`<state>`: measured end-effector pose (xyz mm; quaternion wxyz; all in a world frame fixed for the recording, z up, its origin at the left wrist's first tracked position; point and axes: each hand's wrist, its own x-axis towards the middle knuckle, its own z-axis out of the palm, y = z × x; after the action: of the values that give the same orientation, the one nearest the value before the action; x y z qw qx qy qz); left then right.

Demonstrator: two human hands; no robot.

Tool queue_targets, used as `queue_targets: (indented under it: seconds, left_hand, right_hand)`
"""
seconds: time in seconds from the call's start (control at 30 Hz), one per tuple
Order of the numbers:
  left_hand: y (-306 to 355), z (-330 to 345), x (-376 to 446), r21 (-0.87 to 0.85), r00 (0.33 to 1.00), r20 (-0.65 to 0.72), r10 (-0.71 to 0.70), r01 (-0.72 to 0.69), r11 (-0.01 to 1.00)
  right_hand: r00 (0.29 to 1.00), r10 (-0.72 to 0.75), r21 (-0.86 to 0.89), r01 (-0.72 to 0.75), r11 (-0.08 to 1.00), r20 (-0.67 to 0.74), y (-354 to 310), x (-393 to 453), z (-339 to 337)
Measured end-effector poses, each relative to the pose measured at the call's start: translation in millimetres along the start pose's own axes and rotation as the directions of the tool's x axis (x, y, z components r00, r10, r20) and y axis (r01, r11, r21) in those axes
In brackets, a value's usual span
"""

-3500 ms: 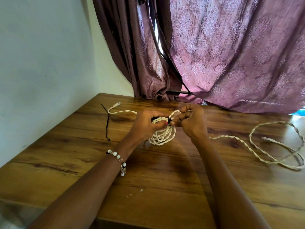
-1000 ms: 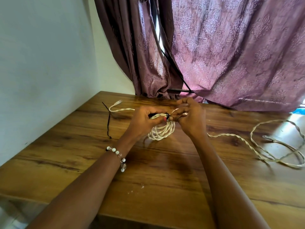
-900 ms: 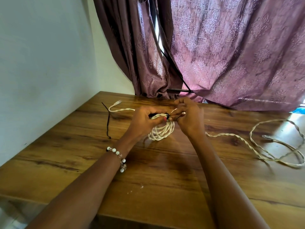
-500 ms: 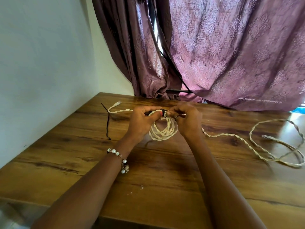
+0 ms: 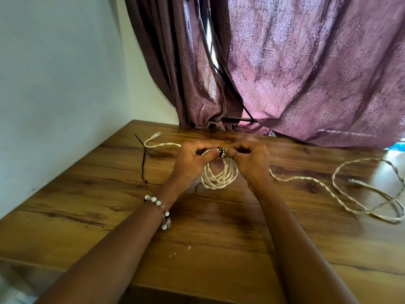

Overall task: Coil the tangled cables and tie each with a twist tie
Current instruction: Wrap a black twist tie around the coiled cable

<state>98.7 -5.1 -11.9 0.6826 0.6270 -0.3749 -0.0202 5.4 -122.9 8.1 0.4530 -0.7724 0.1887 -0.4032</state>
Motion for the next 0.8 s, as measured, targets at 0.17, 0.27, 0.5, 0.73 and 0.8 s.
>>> queue_targets:
  seconds: [0.17, 0.27, 0.5, 0.73, 0.8]
  left_hand:
    - [-1, 5, -3, -0.014, 1.000, 0.003, -0.018, 0.018, 1.000]
    - [0, 7, -5, -0.037, 1.000, -0.005, -0.027, 0.027, 0.999]
    - [4, 8, -6, -0.091, 0.998, 0.056, -0.014, 0.019, 0.996]
    - [0, 8, -2, -0.191, 0.993, 0.028, -0.118, 0.122, 0.974]
    - [1, 8, -3, -0.238, 0.986, 0.023, -0.165, 0.166, 0.957]
  right_hand:
    - [0.997, 0.060, 0.020, -0.060, 0.998, 0.039, -2, 1, -5]
    - [0.990, 0.115, 0.055, -0.119, 0.991, 0.080, -3, 2, -9]
    - [0.939, 0.277, 0.247, -0.324, 0.913, 0.204, -5, 5, -13]
    - [0.936, 0.319, 0.397, -0.353, 0.847, 0.152, -7, 0, -9]
    - [0.951, 0.285, 0.372, -0.311, 0.875, 0.123, -5, -1, -8]
